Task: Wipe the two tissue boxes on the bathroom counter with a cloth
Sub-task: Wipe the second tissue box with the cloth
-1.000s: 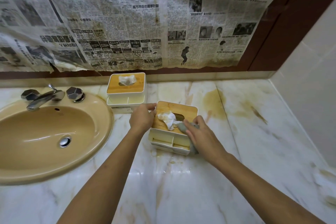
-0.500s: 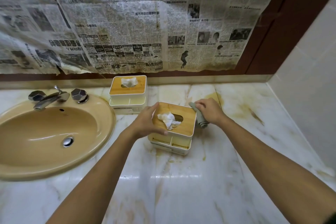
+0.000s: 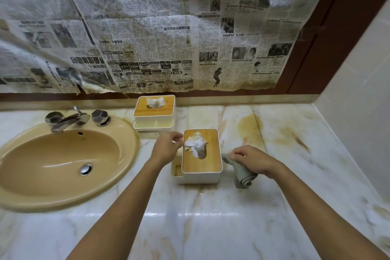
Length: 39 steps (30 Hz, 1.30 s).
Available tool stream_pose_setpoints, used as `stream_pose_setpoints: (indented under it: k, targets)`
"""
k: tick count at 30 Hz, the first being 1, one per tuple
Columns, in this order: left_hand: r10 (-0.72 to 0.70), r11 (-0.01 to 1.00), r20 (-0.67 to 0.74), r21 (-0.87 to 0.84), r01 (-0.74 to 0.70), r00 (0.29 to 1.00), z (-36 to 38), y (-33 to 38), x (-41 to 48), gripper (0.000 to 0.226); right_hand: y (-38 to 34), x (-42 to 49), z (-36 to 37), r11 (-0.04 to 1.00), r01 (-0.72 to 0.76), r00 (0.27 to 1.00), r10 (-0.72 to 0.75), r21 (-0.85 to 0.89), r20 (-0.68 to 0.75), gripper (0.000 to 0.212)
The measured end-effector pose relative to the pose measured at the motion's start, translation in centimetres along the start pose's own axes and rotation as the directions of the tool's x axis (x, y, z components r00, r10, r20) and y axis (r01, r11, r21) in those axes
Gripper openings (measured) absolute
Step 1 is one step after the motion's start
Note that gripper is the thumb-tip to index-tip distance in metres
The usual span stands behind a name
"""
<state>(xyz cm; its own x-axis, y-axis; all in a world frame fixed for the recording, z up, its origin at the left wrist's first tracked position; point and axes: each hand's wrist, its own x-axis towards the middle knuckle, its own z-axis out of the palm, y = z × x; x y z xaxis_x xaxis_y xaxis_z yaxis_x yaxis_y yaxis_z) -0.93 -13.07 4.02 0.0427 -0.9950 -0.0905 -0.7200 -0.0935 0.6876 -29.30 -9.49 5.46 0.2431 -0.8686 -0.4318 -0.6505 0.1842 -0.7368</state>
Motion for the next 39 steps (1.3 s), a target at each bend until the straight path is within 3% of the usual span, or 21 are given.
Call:
stream_pose_setpoints:
  k: [2, 4, 8, 12, 18, 25, 28, 35, 39]
  targets:
    - [0.000, 1.000, 0.007, -0.027, 0.000, 1.000, 0.6, 0.7, -0.3, 0.031, -0.6, 0.6, 0.2, 0.996, 0.079, 0.984, -0.084, -0.039, -0.156, 0.024]
    - [-0.009, 0.996, 0.026, -0.083, 0.012, 1.000, 1.3, 1.0, -0.5, 0.034, -1.4, 1.4, 0.5, 0.981, 0.161, 0.924, -0.189, -0.113, -0.331, 0.022]
    - [0.015, 0.995, -0.016, -0.103, -0.016, 1.000, 2.5, 1.1, -0.9, 0.036, -2.8, 3.3, 1.3, 0.973, 0.184, 0.865, -0.229, -0.142, -0.447, 0.030]
    - [0.075, 0.997, -0.027, 0.009, -0.074, 0.997, 3.2, 1.5, -1.4, 0.058, -3.1, 4.6, 2.1, 0.943, 0.163, 0.852, -0.284, -0.292, -0.440, 0.032]
    - [0.104, 0.992, -0.033, 0.071, -0.101, 0.994, 3.0, 0.8, -0.8, 0.055, -2.6, 4.0, 3.3, 0.891, 0.166, 0.835, -0.355, -0.423, -0.421, 0.033]
    - [0.129, 0.991, -0.046, 0.038, -0.128, 0.991, 3.4, 0.0, -0.2, 0.058, -1.2, -1.0, 6.9, 0.806, 0.343, 0.804, -0.518, -0.482, -0.293, 0.023]
    - [0.127, 0.991, -0.041, 0.037, -0.126, 0.991, 3.4, -0.2, -0.1, 0.062, -0.2, -1.2, 6.4, 0.765, 0.423, 0.801, -0.567, -0.486, -0.195, 0.028]
    - [0.105, 0.993, -0.045, 0.052, -0.103, 0.993, 3.2, 0.0, -0.2, 0.059, -1.3, 5.3, 2.0, 0.842, 0.254, 0.820, -0.448, -0.477, -0.356, 0.032]
    - [0.103, 0.993, -0.042, 0.055, -0.101, 0.994, 3.0, 0.1, -0.2, 0.059, -1.4, 4.1, 3.1, 0.831, 0.291, 0.818, -0.472, -0.474, -0.327, 0.026]
